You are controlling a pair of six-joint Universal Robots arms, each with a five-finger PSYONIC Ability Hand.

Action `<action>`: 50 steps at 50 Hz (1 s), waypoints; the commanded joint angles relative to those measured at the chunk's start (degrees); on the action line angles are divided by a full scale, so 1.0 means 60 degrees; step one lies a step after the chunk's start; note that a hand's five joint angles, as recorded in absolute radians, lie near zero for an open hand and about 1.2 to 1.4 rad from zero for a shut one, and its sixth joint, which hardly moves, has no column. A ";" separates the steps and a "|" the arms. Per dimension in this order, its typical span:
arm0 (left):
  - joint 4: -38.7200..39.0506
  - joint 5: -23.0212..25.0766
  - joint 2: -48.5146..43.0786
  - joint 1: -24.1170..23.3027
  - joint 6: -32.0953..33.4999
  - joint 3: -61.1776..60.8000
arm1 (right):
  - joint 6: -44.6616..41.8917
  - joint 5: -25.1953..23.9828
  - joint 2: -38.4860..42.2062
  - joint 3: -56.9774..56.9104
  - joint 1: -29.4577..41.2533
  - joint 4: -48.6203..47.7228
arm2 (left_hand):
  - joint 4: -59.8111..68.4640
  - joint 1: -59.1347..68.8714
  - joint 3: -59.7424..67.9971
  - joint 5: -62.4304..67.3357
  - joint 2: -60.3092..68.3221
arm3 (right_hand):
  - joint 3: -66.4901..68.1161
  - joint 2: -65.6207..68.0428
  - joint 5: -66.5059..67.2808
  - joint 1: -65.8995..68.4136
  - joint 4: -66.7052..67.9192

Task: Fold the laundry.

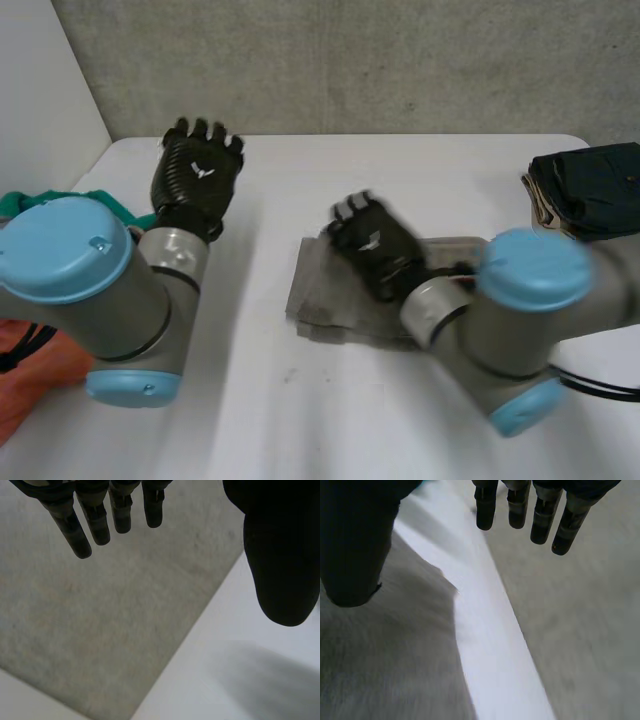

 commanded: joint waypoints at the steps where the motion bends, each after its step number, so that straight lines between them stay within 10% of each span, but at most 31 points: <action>1: -0.0070 -0.0018 -0.0894 -0.1132 -0.0291 0.1328 | 0.3421 0.0085 -0.1565 0.1333 -0.2025 0.1815 | -0.0252 -0.0124 -0.0327 -0.0404 -0.0263 | -0.0325 -0.0418 -0.0636 -0.0351 -0.0597; 9: -0.0217 -0.0033 -0.1643 -0.1793 -0.0306 0.1901 | 0.2750 0.0143 -0.1025 0.2228 -0.3916 0.2536 | -0.0252 -0.0124 -0.0327 -0.0404 -0.0263 | 0.0607 0.0514 0.0296 0.0581 0.0335; 15: -0.0304 -0.0047 -0.1672 -0.1823 -0.0306 0.1755 | 0.1550 0.0304 -0.0599 0.1951 -0.4269 0.2390 | -0.0280 -0.0151 -0.0355 -0.0432 -0.0291 | 1.1329 1.1236 1.1018 1.1303 1.1057; 24: -0.0568 -0.0077 -0.0780 -0.1326 -0.0335 0.1140 | 0.0259 0.1213 -0.0628 0.0428 -0.2573 0.1746 | -0.0252 -0.0123 -0.0327 -0.0404 -0.0263 | 1.1342 1.1249 1.1030 1.1315 1.1070; 35: -0.0583 -0.0106 -0.0149 -0.0622 -0.0467 0.0481 | -0.1352 -0.0236 0.0951 -0.0189 0.1414 0.0426 | -0.0252 -0.0123 -0.0327 -0.0404 -0.0263 | 1.1342 1.1249 1.1030 1.1315 1.1070; 37: -0.0583 -0.0106 -0.0149 -0.0607 -0.0672 0.0436 | -0.1339 -0.0164 0.1100 -0.0248 0.1415 0.0543 | -0.0252 -0.0123 -0.0327 -0.0404 -0.0263 | 0.8656 0.8563 0.8345 0.8630 0.8384; 39: -0.0597 -0.0106 -0.0149 -0.0593 -0.0818 0.0466 | -0.0801 0.0112 0.1013 -0.0233 0.1430 0.0631 | -0.0252 -0.0123 -0.0327 -0.0404 -0.0263 | -0.0325 -0.0418 -0.0636 -0.0351 -0.0597; 50: -0.0889 -0.0062 -0.0661 -0.0914 -0.2253 0.1753 | 0.7542 0.0175 -0.1796 0.0630 -0.1291 0.1142 | 0.0001 0.0129 -0.0075 -0.0151 -0.0011 | -0.0325 -0.0418 -0.0636 -0.0351 -0.0597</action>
